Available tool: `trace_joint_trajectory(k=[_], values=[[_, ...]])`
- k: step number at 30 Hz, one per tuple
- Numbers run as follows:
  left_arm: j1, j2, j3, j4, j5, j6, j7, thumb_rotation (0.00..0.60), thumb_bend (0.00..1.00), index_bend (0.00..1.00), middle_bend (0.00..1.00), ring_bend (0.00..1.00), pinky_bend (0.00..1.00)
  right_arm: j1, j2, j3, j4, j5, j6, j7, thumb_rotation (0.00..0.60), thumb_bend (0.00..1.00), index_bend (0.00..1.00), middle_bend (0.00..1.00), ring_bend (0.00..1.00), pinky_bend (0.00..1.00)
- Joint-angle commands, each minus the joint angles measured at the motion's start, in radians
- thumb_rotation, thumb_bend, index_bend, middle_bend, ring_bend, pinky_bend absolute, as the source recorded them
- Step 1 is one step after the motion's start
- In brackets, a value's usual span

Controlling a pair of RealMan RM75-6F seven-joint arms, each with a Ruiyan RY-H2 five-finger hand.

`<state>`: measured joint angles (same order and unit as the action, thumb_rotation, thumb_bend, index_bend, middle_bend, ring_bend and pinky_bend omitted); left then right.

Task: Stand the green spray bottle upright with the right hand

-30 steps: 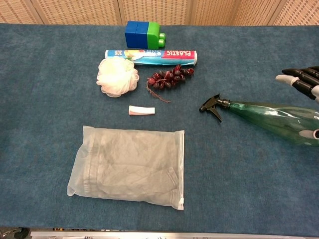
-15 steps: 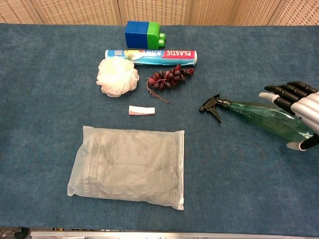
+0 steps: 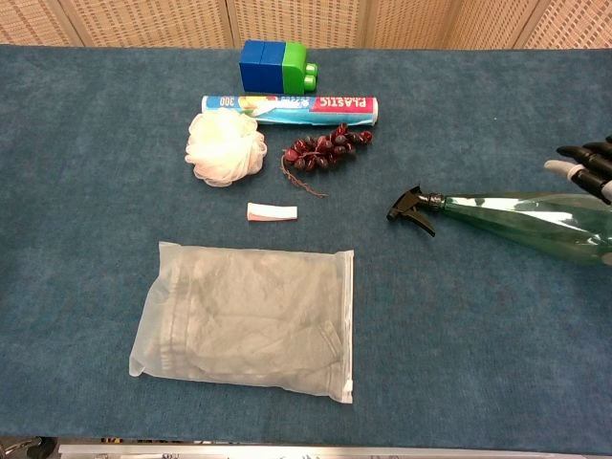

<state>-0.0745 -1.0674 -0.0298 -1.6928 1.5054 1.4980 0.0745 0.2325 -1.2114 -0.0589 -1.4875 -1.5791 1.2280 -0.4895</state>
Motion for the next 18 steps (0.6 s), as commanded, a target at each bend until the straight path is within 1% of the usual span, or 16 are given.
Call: trace_joint_trajectory(k=[1,11,14,18], values=[[0.0,0.0,0.0,0.0,-0.001,-0.001,0.0,0.6,0.6,0.31,0.57,0.54,0.96,-0.002,0.009,0.012,0.01,0.013,0.009,-0.006,0.6,0.0,0.0,0.0,0.0,0.02],[-0.001,0.0,-0.001,0.002,-0.005,-0.004,-0.003,0.6,0.6,0.31,0.57,0.54,0.96,0.001,0.002,0.055,0.068,0.062,0.025,0.018,0.6,0.0,0.0,0.0,0.0,0.02],[-0.001,0.0,-0.002,0.003,-0.007,-0.006,-0.004,0.6,0.6,0.31,0.57,0.54,0.96,-0.001,0.005,0.063,0.067,0.065,0.04,0.028,0.6,0.0,0.0,0.0,0.0,0.02],[-0.001,0.0,-0.002,0.004,-0.007,-0.006,-0.004,0.6,0.6,0.31,0.57,0.54,0.96,-0.006,0.023,0.058,0.031,0.06,0.045,0.062,0.6,0.0,0.0,0.0,0.0,0.02]])
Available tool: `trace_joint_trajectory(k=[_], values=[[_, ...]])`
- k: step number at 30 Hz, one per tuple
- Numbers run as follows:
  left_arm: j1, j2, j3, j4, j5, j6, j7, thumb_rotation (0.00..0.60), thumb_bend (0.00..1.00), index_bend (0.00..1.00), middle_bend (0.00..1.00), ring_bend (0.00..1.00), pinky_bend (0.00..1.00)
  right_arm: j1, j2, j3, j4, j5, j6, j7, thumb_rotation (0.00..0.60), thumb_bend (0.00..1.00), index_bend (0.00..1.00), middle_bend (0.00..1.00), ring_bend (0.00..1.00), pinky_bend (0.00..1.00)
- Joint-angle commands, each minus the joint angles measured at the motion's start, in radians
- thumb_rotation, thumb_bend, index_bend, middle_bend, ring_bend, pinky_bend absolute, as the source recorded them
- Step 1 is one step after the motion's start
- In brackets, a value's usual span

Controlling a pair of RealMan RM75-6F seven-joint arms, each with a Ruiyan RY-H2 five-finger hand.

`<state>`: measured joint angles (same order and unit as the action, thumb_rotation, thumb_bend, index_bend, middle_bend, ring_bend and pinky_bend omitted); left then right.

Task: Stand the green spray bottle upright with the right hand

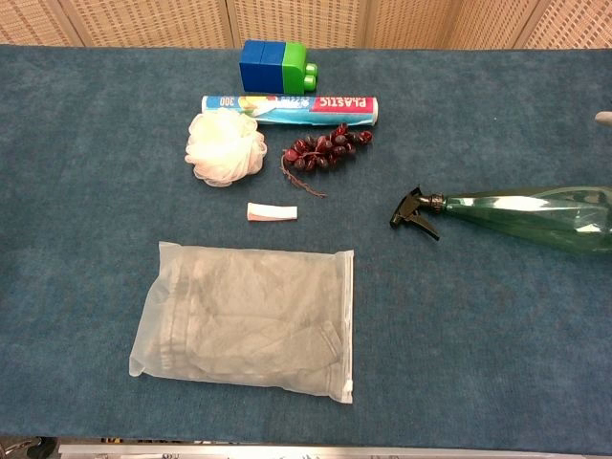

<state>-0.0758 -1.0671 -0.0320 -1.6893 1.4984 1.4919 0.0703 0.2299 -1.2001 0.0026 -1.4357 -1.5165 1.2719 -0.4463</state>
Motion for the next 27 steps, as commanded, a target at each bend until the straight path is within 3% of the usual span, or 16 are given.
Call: trace_joint_trajectory(k=[1,13,27], values=[[0.0,0.0,0.0,0.0,0.0,0.0,0.001,0.6,0.6,0.31,0.57,0.54,0.96,-0.004,0.02,-0.008,-0.038,-0.005,0.0,0.029,0.6,0.0,0.0,0.0,0.0,0.02],[0.001,0.0,0.001,-0.005,0.005,0.003,0.003,0.6,0.6,0.31,0.57,0.54,0.96,-0.018,0.064,-0.049,-0.151,-0.069,0.017,0.098,0.6,0.0,0.0,0.0,0.0,0.02],[0.005,0.009,0.003,-0.011,0.007,0.007,-0.014,0.6,0.6,0.31,0.57,0.54,0.96,0.01,-0.054,-0.052,-0.027,-0.052,-0.064,0.107,0.6,0.0,0.0,0.0,0.0,0.02]])
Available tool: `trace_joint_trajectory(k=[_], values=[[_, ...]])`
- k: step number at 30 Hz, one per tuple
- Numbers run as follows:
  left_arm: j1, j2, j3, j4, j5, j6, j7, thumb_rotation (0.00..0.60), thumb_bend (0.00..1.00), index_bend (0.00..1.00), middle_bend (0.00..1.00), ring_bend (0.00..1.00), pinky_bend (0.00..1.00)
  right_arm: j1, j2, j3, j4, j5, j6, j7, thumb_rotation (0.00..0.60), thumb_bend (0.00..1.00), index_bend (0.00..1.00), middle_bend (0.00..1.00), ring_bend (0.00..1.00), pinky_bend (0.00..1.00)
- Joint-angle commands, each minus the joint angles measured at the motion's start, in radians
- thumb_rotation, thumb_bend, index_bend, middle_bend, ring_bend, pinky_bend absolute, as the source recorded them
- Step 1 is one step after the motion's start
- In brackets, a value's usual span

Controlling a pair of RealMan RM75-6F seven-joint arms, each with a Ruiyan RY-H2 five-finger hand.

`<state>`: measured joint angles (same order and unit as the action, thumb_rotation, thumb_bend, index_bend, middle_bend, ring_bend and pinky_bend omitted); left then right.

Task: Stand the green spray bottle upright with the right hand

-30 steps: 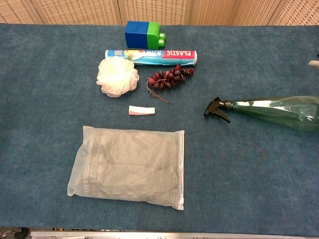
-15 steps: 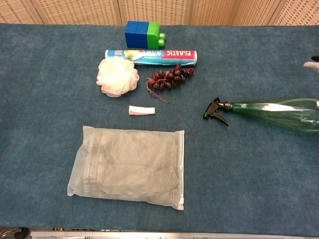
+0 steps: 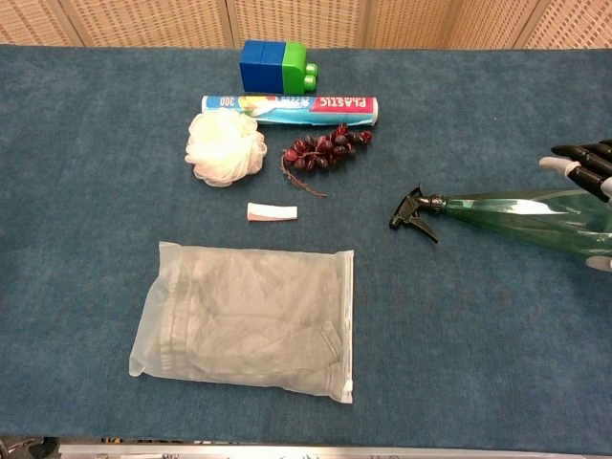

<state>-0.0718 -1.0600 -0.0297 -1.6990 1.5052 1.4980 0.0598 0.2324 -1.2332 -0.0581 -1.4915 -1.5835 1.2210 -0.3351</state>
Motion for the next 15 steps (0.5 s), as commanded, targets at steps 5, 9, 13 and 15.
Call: trace_joint_trajectory(k=[5,9,13,15], values=[[0.002,0.005,0.002,-0.002,0.001,0.0,-0.009,0.6,0.6,0.31,0.57,0.54,0.96,0.03,-0.034,0.04,0.095,0.057,-0.043,-0.017,0.6,0.0,0.0,0.0,0.0,0.02],[0.002,0.006,0.001,-0.003,0.002,0.002,-0.009,0.6,0.6,0.31,0.57,0.54,0.96,0.052,-0.031,0.067,0.137,0.098,-0.073,-0.046,0.6,0.0,0.0,0.0,0.0,0.02],[0.003,0.007,0.001,-0.003,0.0,0.002,-0.01,0.6,0.6,0.31,0.57,0.54,0.96,0.066,-0.028,0.088,0.166,0.12,-0.076,-0.075,0.6,0.0,0.0,0.0,0.0,0.02],[0.002,0.007,0.0,-0.002,-0.002,0.0,-0.009,0.6,0.6,0.31,0.57,0.54,0.96,0.071,-0.025,0.094,0.171,0.131,-0.079,-0.078,0.6,0.0,0.0,0.0,0.0,0.02]])
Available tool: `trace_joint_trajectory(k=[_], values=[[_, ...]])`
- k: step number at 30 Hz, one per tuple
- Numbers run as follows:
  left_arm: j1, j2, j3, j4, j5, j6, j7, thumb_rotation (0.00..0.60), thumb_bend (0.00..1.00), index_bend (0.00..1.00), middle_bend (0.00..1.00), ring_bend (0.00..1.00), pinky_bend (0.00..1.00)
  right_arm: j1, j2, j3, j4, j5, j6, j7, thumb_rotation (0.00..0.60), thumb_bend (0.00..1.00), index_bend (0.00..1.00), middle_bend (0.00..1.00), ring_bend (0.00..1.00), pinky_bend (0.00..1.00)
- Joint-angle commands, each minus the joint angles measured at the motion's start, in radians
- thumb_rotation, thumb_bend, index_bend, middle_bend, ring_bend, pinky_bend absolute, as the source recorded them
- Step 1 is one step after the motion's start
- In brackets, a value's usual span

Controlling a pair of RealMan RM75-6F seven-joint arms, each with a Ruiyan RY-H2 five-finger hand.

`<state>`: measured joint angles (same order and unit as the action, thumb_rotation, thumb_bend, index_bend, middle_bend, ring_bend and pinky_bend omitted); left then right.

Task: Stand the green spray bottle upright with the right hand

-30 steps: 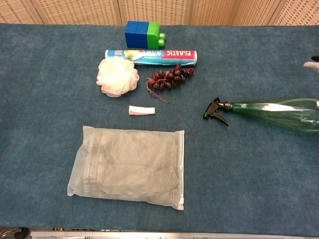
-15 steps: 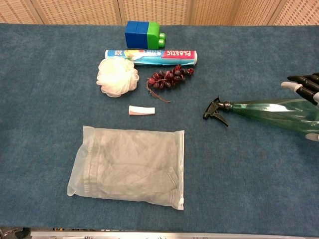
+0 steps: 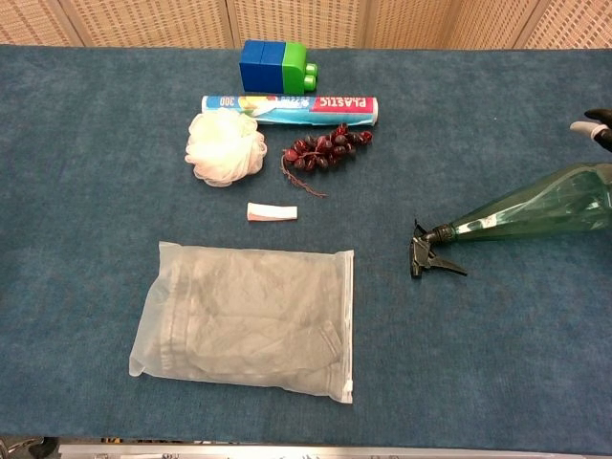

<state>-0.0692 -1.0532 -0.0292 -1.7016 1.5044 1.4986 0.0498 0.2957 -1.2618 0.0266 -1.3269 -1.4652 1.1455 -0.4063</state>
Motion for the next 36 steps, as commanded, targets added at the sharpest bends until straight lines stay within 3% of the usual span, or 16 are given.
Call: trace_joint_trajectory(k=[1,10,15,20,26,36], values=[[-0.001,0.0,0.0,0.001,-0.001,-0.002,0.001,0.6,0.6,0.31,0.57,0.54,0.96,0.009,0.007,0.011,0.003,0.015,-0.005,-0.004,0.6,0.0,0.0,0.0,0.0,0.02],[-0.001,0.001,-0.002,0.0,-0.004,-0.003,-0.001,0.6,0.6,0.31,0.57,0.54,0.96,-0.006,0.124,-0.018,-0.187,0.018,-0.014,0.058,0.6,0.0,0.0,0.0,0.0,0.02],[-0.002,0.0,-0.002,-0.002,-0.005,-0.005,0.001,0.6,0.6,0.31,0.57,0.54,0.96,-0.003,0.224,-0.038,-0.335,0.024,-0.045,0.053,0.6,0.0,0.0,0.0,0.0,0.02],[-0.002,-0.001,-0.001,-0.004,-0.004,-0.007,0.005,0.6,0.6,0.31,0.57,0.54,0.96,0.016,0.267,-0.056,-0.423,0.044,-0.1,0.01,0.6,0.0,0.0,0.0,0.0,0.02],[-0.001,0.003,0.0,-0.009,0.0,-0.003,0.002,0.6,0.6,0.31,0.57,0.54,0.96,0.059,0.228,-0.055,-0.445,0.139,-0.184,-0.101,0.6,0.0,0.0,0.0,0.0,0.02],[0.005,0.017,-0.003,-0.016,0.004,0.011,-0.015,0.6,0.6,0.31,0.57,0.54,0.96,0.126,0.075,-0.027,-0.349,0.253,-0.232,-0.189,0.6,0.0,0.0,0.01,0.0,0.05]])
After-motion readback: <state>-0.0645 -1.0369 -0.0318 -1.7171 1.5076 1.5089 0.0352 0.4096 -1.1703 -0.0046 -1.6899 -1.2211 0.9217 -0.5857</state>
